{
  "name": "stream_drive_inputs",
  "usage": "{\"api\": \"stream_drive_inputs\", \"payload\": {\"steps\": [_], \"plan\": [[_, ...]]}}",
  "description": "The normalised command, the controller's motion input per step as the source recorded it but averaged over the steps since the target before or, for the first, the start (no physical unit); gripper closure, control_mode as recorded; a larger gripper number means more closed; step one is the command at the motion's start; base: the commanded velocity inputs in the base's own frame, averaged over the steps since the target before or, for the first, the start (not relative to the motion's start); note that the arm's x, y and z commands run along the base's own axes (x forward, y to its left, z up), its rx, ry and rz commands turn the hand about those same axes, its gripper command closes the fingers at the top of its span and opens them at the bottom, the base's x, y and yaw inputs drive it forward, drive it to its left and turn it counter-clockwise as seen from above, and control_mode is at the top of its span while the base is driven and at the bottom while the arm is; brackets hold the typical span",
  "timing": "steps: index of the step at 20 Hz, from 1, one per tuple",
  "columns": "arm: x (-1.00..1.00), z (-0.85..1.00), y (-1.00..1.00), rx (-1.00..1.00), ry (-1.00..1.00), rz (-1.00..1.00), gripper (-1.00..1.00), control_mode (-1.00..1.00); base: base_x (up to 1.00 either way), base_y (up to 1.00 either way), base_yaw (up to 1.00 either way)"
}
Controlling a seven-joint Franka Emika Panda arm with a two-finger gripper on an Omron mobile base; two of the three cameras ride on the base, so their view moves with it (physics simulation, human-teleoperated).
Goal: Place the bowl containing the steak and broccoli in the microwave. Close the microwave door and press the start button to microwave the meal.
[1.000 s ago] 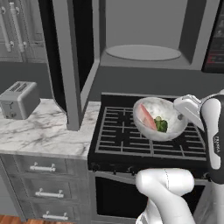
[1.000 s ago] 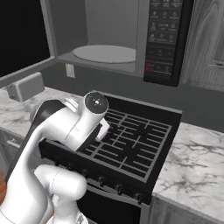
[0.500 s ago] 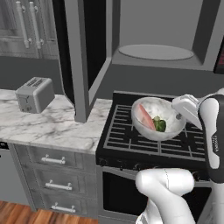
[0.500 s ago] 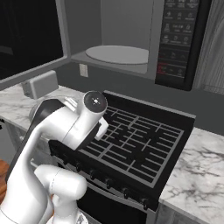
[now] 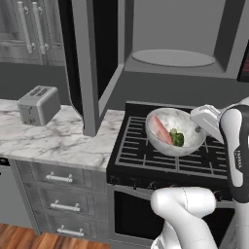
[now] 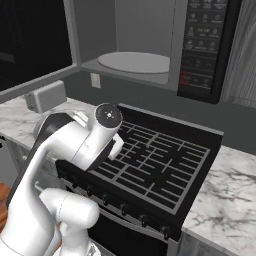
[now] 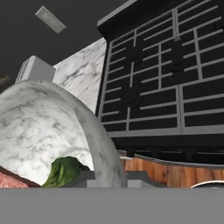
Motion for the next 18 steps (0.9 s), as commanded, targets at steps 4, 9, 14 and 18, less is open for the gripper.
{"api": "stream_drive_inputs", "payload": {"steps": [4, 9, 14, 18], "plan": [[0.01, 0.0, 0.0, 0.0, 0.0, 0.0, 1.0, -1.0, 0.0, 0.0, 0.0], [0.04, 0.0, 0.0, 0.0, 0.0, 0.0, 1.0, -1.0, 0.0, 0.0, 0.0], [0.01, 0.03, 0.0, 0.0, -0.01, 0.0, 1.0, -1.0, 0.0, 0.0, 0.0], [0.0, 0.46, 0.0, 0.02, -0.17, -0.05, 1.0, -1.0, 0.0, 0.0, 0.0]]}}
